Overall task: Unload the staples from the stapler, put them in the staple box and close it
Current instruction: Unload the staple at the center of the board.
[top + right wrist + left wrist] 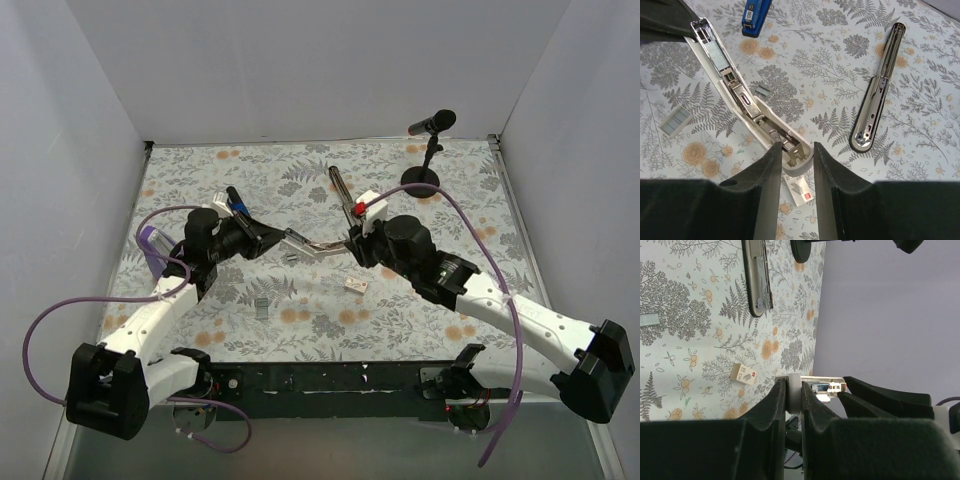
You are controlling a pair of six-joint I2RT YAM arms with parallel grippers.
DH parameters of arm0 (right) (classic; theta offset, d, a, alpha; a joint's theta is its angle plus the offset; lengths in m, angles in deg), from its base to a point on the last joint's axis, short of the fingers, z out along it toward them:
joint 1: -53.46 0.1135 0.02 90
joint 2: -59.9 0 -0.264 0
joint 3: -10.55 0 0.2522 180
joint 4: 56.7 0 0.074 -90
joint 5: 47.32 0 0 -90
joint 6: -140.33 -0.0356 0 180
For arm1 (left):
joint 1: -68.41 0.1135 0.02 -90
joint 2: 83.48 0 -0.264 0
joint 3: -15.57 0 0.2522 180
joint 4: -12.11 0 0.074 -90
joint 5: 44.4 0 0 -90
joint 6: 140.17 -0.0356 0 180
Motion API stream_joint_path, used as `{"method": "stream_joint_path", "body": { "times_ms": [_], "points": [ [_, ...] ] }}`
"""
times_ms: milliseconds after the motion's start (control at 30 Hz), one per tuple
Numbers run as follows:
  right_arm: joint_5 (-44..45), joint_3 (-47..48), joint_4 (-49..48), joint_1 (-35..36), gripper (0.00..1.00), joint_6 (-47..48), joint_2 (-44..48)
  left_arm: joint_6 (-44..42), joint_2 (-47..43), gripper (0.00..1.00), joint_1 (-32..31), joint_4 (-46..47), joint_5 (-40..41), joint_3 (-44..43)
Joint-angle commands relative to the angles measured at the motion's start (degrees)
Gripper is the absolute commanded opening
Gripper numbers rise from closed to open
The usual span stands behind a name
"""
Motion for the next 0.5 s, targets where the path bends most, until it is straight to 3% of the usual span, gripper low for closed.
{"method": "stream_joint_path", "body": {
  "times_ms": [0, 200, 300, 467],
  "points": [
    [4.36, -6.78, 2.46, -0.78, 0.35, -4.42, 3.95, 8.97, -4.03, 0.00, 0.70, 8.28, -1.23, -0.25],
    [1.90, -12.77, -0.09, -1.04, 0.43, -9.08, 8.61, 10.82, -4.12, 0.00, 0.88, 12.33, -2.55, 1.16],
    [0.49, -12.60, -0.18, -1.30, 0.48, -9.70, 9.76, 7.85, -3.07, 0.00, 0.79, 13.91, -4.22, 1.25],
    [-1.53, -7.78, -2.02, -1.66, 0.70, -13.56, 10.46, 4.49, -2.71, 0.00, 0.79, 13.12, -3.18, 2.64]
  ]
}}
